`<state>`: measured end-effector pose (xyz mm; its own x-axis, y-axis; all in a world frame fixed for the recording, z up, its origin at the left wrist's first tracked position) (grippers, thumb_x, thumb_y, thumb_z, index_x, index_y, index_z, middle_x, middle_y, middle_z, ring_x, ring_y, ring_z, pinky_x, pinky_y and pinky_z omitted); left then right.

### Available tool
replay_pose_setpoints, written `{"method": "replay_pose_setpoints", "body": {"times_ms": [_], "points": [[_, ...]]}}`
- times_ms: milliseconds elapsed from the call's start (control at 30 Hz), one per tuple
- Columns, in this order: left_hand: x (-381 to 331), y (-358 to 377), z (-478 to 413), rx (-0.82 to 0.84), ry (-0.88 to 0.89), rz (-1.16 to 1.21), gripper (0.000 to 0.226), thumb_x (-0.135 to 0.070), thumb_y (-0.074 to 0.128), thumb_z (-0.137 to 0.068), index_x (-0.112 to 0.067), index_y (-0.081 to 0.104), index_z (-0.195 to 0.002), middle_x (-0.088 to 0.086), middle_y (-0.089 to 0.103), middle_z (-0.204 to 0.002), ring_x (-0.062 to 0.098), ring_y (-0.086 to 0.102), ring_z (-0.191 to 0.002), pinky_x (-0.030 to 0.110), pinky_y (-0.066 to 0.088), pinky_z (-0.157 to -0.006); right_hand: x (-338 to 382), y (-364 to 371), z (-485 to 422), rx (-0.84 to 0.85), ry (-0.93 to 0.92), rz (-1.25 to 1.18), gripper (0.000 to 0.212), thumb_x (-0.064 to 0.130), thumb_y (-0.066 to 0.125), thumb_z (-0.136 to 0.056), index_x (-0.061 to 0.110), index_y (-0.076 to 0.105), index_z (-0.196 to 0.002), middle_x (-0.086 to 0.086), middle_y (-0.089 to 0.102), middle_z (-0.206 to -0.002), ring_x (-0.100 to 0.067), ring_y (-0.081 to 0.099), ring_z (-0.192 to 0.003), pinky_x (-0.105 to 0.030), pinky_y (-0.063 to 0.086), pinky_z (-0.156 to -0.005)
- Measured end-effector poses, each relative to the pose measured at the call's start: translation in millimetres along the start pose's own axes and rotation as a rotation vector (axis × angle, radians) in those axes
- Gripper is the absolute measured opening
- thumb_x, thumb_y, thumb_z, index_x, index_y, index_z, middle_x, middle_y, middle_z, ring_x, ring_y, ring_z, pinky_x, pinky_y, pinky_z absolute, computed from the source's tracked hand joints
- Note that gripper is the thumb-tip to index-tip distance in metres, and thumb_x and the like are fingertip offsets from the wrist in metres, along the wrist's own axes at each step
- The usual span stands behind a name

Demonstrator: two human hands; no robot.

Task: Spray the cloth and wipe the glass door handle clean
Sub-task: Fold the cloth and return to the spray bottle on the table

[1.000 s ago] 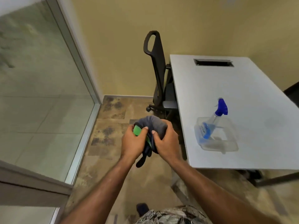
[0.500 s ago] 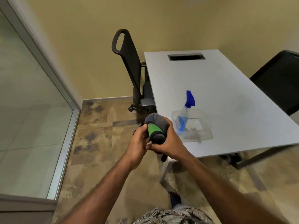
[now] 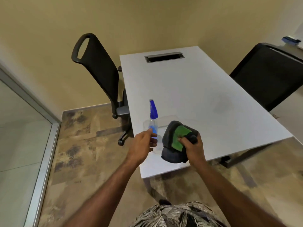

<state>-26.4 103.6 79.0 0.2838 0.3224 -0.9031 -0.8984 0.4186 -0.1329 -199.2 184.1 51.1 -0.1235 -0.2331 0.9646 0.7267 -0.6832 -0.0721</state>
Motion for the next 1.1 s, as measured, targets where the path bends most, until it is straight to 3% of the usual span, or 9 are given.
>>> {"method": "replay_pose_setpoints", "body": {"times_ms": [100,200,333,400,500,667,867,967,1100], "points": [[20.8,-2.6,-26.4,-0.176,-0.012,-0.119,0.030,-0.029,0.042,-0.108,-0.011,0.066,-0.110,0.012,0.068,-0.111,0.022,0.066,-0.095,0.036,0.056,-0.083,-0.2,-4.7,-32.3,-0.002,0.125,-0.181,0.059,0.023,0.072,-0.067,0.013,0.055,-0.123,-0.014,0.067,-0.114,-0.034,0.064,-0.107,-0.047,0.055,-0.090],[36.1,-7.7,-47.7,-0.254,-0.077,-0.121,0.016,-0.027,0.047,-0.107,-0.018,0.059,-0.110,0.008,0.063,-0.116,0.021,0.063,-0.100,0.036,0.056,-0.086,-3.2,-1.0,-64.9,0.030,0.240,-0.331,0.059,0.021,0.071,-0.070,0.012,0.056,-0.126,-0.017,0.067,-0.118,-0.036,0.064,-0.107,-0.044,0.055,-0.082],[52.2,-11.7,-78.1,-0.265,-0.191,-0.186,0.032,-0.031,0.055,-0.103,-0.012,0.056,-0.128,0.010,0.062,-0.124,0.025,0.061,-0.106,0.042,0.055,-0.093,-12.2,8.8,-100.9,0.041,0.308,-0.363,0.054,0.020,0.070,-0.076,0.013,0.058,-0.128,-0.017,0.067,-0.122,-0.035,0.065,-0.108,-0.039,0.054,-0.076],[58.1,-12.2,-91.4,-0.249,-0.239,-0.180,0.040,-0.031,0.057,-0.102,-0.012,0.053,-0.136,0.011,0.060,-0.128,0.026,0.060,-0.107,0.042,0.054,-0.097,-15.3,13.6,-115.9,0.022,0.318,-0.338,0.044,0.015,0.068,-0.083,0.011,0.059,-0.126,-0.015,0.068,-0.118,-0.034,0.066,-0.106,-0.040,0.055,-0.079],[66.1,-11.1,-109.2,-0.240,-0.303,-0.141,0.048,-0.030,0.060,-0.101,-0.013,0.046,-0.144,0.011,0.055,-0.138,0.028,0.057,-0.116,0.046,0.051,-0.103,-18.7,18.1,-136.6,-0.004,0.280,-0.204,0.045,0.016,0.072,-0.083,0.012,0.056,-0.125,-0.012,0.067,-0.118,-0.029,0.065,-0.103,-0.043,0.056,-0.090],[70.7,-4.2,-122.9,-0.224,-0.356,-0.091,0.050,-0.021,0.058,-0.103,-0.014,0.039,-0.149,0.013,0.050,-0.145,0.033,0.059,-0.118,0.042,0.056,-0.088,-21.4,28.6,-161.7,0.085,0.205,0.072,0.059,0.021,0.080,-0.079,0.015,0.045,-0.127,-0.001,0.060,-0.111,-0.025,0.063,-0.106,-0.045,0.054,-0.097],[81.1,-1.0,-127.4,-0.226,-0.311,-0.086,0.046,-0.027,0.060,-0.102,-0.018,0.047,-0.146,0.014,0.063,-0.124,0.031,0.072,-0.092,0.042,0.063,-0.078,-29.2,50.5,-182.8,0.324,0.242,0.316,0.055,0.020,0.079,-0.081,0.013,0.045,-0.124,-0.007,0.059,-0.117,-0.024,0.062,-0.106,-0.039,0.053,-0.094],[85.5,0.4,-129.2,-0.244,-0.267,-0.130,0.043,-0.019,0.062,-0.102,-0.015,0.051,-0.142,0.010,0.066,-0.100,0.031,0.072,-0.088,0.040,0.063,-0.072,-35.5,58.1,-191.0,0.365,0.271,0.349,0.051,0.016,0.077,-0.082,0.010,0.049,-0.124,-0.010,0.061,-0.118,-0.026,0.063,-0.108,-0.040,0.053,-0.094],[91.6,-2.7,-131.2,-0.240,-0.280,-0.152,0.042,-0.006,0.061,-0.100,-0.012,0.052,-0.141,0.009,0.065,-0.094,0.026,0.069,-0.082,0.034,0.061,-0.066,-46.9,67.8,-195.3,0.474,0.305,0.386,0.037,0.011,0.067,-0.089,0.004,0.060,-0.125,-0.014,0.068,-0.118,-0.026,0.066,-0.105,-0.036,0.053,-0.088]]}}
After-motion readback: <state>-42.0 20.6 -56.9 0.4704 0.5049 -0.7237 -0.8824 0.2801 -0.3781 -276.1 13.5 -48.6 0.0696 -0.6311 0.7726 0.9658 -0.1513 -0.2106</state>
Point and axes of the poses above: each hand's wrist, its own z-axis away from the middle knuckle, its own y-axis out of the palm, x = y × z, the point moved 1 cm from there along -z, towards the middle knuckle
